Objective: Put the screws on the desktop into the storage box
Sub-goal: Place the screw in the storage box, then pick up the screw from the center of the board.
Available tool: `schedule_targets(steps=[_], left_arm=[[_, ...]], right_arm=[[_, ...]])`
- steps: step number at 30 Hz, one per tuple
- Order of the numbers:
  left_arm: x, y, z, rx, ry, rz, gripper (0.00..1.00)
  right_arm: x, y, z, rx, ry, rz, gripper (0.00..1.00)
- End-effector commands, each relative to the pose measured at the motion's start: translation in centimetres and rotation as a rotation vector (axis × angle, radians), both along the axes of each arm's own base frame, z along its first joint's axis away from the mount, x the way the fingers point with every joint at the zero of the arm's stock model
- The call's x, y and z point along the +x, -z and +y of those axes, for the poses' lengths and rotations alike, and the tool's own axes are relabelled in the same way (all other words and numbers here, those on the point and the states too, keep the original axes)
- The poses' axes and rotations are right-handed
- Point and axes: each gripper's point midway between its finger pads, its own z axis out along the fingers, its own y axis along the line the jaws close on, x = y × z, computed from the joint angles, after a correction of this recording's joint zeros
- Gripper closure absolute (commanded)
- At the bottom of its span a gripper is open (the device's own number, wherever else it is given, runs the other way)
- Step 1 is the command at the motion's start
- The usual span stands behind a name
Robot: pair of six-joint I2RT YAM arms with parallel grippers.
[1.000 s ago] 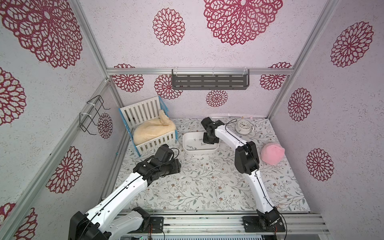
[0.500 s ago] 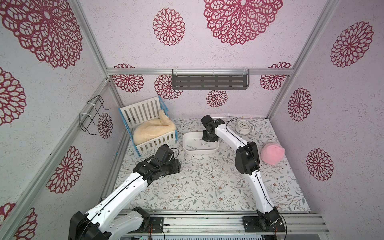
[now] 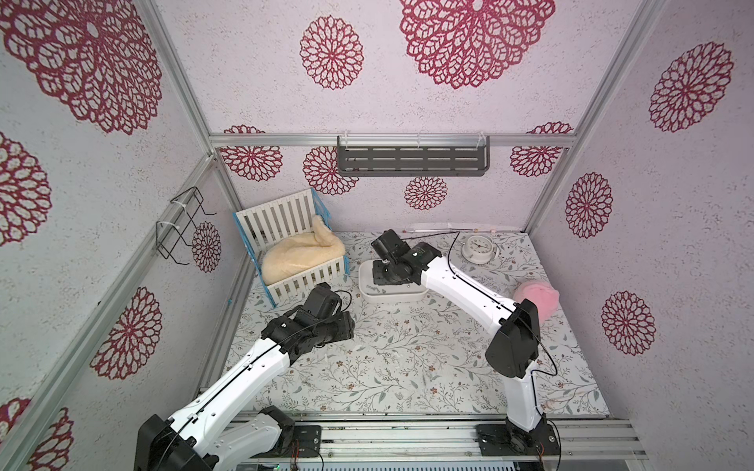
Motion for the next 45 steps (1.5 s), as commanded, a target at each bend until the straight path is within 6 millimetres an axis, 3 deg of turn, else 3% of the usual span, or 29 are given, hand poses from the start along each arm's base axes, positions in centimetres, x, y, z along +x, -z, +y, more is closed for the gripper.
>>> schedule_targets(steps=[1, 9, 18, 28, 45], left_arm=[[0.1, -0.1, 0.2, 0.007, -0.011, -0.015, 0.39], [0.4, 0.9, 0.3, 0.028, -0.021, 0.018, 0.39], [0.4, 1.4, 0.1, 0.028, -0.019, 0.037, 0.39], [0.3, 1.6, 0.2, 0.028, -0.021, 0.041, 0.39], [0.1, 1.9, 0.1, 0.027, -0.018, 0.052, 0.39]], right_arm=[[-1.3, -0.5, -1.4, 0.083, 0.050, -0.017, 0.73], [-6.3, 5.2, -4.8, 0.053, 0.083, 0.102, 0.73], [-7.6, 10.2, -5.5, -0.003, 0.087, 0.188, 0.73], [-7.5, 12.3, -4.4, -0.030, 0.068, 0.224, 0.73], [-6.8, 14.2, -5.7, -0.168, 0.095, 0.250, 0.71]])
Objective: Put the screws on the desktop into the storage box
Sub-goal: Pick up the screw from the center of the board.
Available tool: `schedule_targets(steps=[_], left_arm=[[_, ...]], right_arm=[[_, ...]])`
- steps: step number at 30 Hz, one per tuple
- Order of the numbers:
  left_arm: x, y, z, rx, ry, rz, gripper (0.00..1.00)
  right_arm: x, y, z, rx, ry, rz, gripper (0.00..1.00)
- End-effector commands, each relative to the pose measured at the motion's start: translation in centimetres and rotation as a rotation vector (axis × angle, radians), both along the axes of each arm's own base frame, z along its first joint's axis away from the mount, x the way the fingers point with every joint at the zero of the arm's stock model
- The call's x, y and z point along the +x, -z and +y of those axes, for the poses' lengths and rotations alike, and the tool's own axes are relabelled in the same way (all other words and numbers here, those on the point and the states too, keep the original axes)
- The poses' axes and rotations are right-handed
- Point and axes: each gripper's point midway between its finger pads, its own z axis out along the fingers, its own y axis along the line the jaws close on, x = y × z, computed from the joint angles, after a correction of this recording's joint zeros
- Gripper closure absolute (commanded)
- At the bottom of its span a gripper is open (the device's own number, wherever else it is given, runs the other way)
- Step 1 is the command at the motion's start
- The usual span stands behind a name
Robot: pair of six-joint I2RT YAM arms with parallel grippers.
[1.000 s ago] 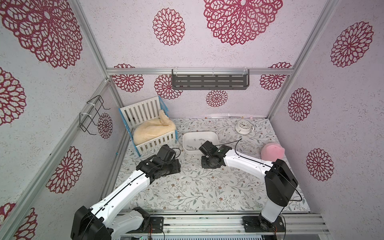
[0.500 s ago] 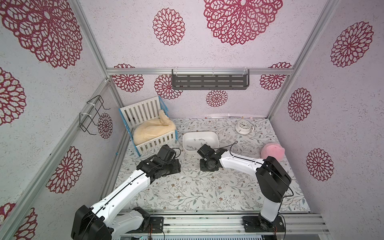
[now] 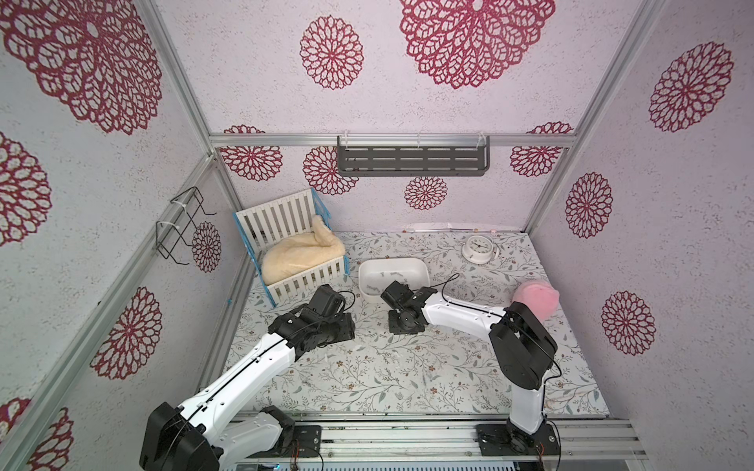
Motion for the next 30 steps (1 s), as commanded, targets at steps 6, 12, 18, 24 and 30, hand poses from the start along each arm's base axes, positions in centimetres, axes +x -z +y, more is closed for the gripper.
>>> schedule_targets(steps=[6, 12, 18, 24, 30], left_arm=[[-0.1, 0.1, 0.1, -0.005, -0.010, -0.001, 0.38], [-0.1, -0.1, 0.2, -0.012, -0.013, -0.007, 0.39], [-0.2, -0.2, 0.3, -0.013, -0.014, -0.012, 0.38], [-0.2, -0.3, 0.2, -0.013, -0.013, -0.014, 0.38], [-0.1, -0.2, 0.2, -0.011, -0.011, -0.012, 0.38]], right_arm=[[0.0, 1.0, -1.1, -0.057, 0.009, 0.014, 0.71], [0.4, 1.2, -1.8, -0.064, 0.024, 0.015, 0.71], [0.5, 1.8, -1.8, -0.062, 0.022, 0.029, 0.71], [0.3, 2.2, -1.5, -0.050, 0.015, 0.046, 0.71], [0.0, 2.8, -1.6, -0.059, 0.014, 0.060, 0.72]])
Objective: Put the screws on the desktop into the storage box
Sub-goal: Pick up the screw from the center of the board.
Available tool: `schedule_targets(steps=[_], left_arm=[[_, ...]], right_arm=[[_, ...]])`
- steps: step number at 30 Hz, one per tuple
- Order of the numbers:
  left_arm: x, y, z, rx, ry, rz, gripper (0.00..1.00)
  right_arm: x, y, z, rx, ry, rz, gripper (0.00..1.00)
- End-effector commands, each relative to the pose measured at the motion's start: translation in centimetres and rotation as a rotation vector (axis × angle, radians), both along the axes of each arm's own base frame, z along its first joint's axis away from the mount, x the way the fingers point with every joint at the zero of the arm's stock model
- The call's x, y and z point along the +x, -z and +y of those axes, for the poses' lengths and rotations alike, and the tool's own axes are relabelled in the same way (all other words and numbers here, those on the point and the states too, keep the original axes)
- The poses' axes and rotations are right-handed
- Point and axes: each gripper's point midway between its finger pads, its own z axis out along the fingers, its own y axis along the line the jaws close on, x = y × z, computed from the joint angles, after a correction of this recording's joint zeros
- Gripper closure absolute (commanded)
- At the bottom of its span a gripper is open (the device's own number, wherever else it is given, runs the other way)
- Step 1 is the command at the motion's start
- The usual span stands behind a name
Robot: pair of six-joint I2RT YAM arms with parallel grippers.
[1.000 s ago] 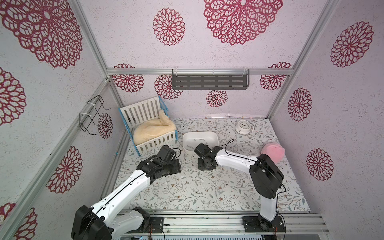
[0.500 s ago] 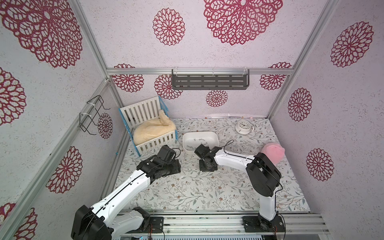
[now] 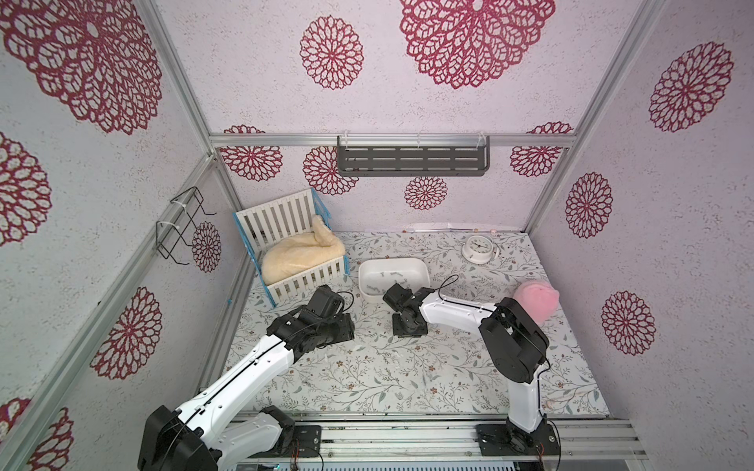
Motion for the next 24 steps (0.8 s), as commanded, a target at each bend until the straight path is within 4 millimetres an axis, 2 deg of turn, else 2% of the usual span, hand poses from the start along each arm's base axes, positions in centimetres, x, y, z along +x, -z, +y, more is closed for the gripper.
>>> schedule_targets(steps=[1, 15, 24], left_arm=[[0.08, -0.05, 0.09, 0.000, -0.002, -0.008, 0.39], [-0.07, 0.13, 0.23, 0.002, -0.005, -0.007, 0.38], [-0.11, 0.08, 0.26, 0.000, -0.007, -0.008, 0.38]], right_arm=[[0.22, 0.29, 0.04, -0.001, -0.005, -0.004, 0.72], [0.00, 0.69, -0.06, -0.006, -0.005, 0.008, 0.79], [-0.16, 0.61, -0.25, -0.009, -0.004, 0.010, 0.88]])
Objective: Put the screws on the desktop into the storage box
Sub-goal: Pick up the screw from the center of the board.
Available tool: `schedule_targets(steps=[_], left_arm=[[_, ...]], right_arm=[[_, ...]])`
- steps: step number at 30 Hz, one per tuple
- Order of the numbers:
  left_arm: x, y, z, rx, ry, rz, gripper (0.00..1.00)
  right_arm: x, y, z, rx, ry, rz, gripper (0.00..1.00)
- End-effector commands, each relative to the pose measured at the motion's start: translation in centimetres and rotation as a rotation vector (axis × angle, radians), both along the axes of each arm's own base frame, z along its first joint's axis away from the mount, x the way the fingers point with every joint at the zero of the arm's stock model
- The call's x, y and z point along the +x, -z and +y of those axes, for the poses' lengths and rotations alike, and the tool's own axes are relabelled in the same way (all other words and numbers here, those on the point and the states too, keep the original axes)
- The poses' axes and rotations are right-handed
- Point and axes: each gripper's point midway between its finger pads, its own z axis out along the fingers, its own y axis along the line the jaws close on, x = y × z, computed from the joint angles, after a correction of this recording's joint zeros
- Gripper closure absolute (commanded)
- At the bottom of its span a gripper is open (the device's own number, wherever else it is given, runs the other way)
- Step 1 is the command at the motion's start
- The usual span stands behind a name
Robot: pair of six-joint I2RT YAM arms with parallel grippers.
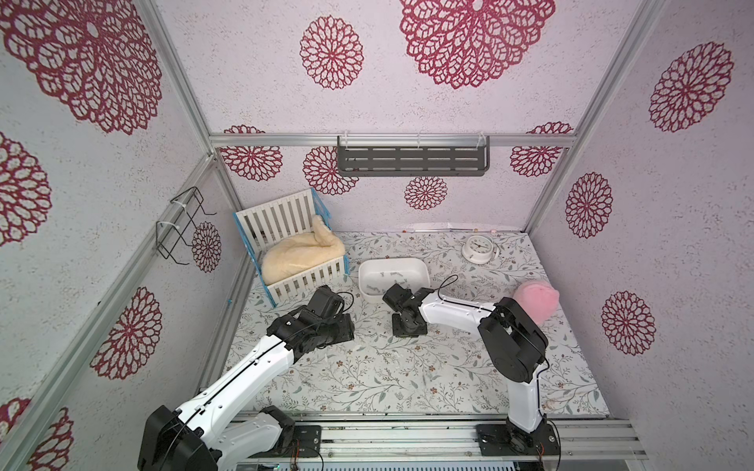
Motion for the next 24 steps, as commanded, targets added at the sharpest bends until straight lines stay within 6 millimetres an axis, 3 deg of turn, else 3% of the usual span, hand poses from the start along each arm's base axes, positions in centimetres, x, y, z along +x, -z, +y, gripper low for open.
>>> schedule_targets(steps=[1, 13, 24], left_arm=[[-0.1, -0.1, 0.2, -0.003, -0.006, -0.010, 0.38], [-0.1, 0.0, 0.2, -0.003, -0.008, -0.008, 0.38], [-0.1, 0.0, 0.2, -0.005, -0.008, -0.005, 0.38]], right_arm=[[-0.2, 0.4, -0.4, -0.010, -0.002, 0.010, 0.89], [0.0, -0.6, -0.3, -0.003, -0.001, -0.006, 1.00], [0.9, -3.6, 0.4, 0.022, -0.009, -0.049, 1.00]])
